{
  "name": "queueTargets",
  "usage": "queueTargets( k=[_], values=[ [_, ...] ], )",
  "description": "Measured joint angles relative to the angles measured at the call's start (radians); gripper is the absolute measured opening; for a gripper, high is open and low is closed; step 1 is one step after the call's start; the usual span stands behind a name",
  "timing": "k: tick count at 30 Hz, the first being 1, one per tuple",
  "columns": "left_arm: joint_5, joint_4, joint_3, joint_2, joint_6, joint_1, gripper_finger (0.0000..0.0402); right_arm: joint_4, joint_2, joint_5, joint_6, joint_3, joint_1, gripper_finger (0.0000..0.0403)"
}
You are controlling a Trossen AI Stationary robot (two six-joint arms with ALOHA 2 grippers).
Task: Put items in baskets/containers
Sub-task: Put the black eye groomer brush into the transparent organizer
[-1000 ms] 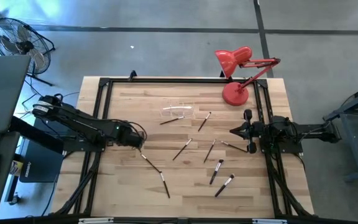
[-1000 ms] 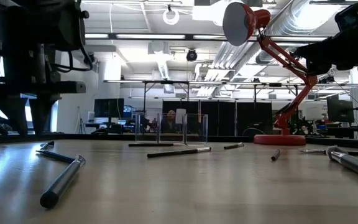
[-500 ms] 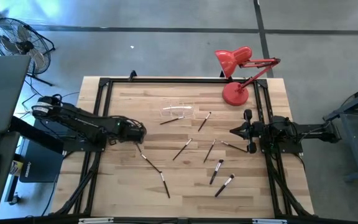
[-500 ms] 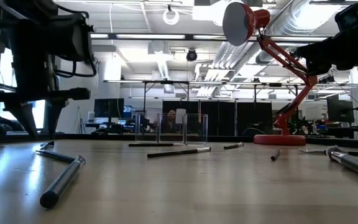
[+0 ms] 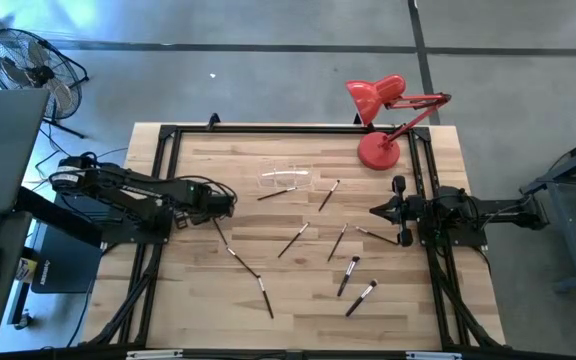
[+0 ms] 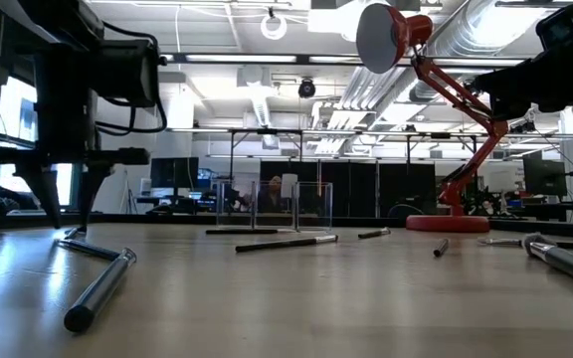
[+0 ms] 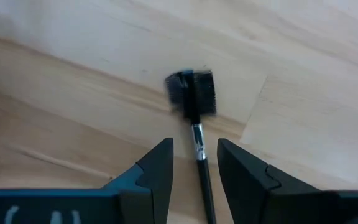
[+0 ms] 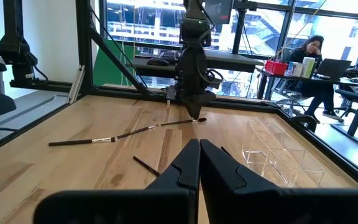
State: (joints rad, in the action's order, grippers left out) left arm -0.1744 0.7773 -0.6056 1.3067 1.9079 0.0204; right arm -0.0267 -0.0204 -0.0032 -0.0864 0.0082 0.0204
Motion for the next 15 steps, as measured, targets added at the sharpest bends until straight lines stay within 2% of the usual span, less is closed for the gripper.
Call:
queueTargets(
  k=[15],
  values=[
    [0.001, 0.001, 0.0, 0.018, 0.007, 0.0, 0.0122, 0.0, 0.0, 0.0, 0.0, 0.0, 0.0, 0.0007]
  ],
)
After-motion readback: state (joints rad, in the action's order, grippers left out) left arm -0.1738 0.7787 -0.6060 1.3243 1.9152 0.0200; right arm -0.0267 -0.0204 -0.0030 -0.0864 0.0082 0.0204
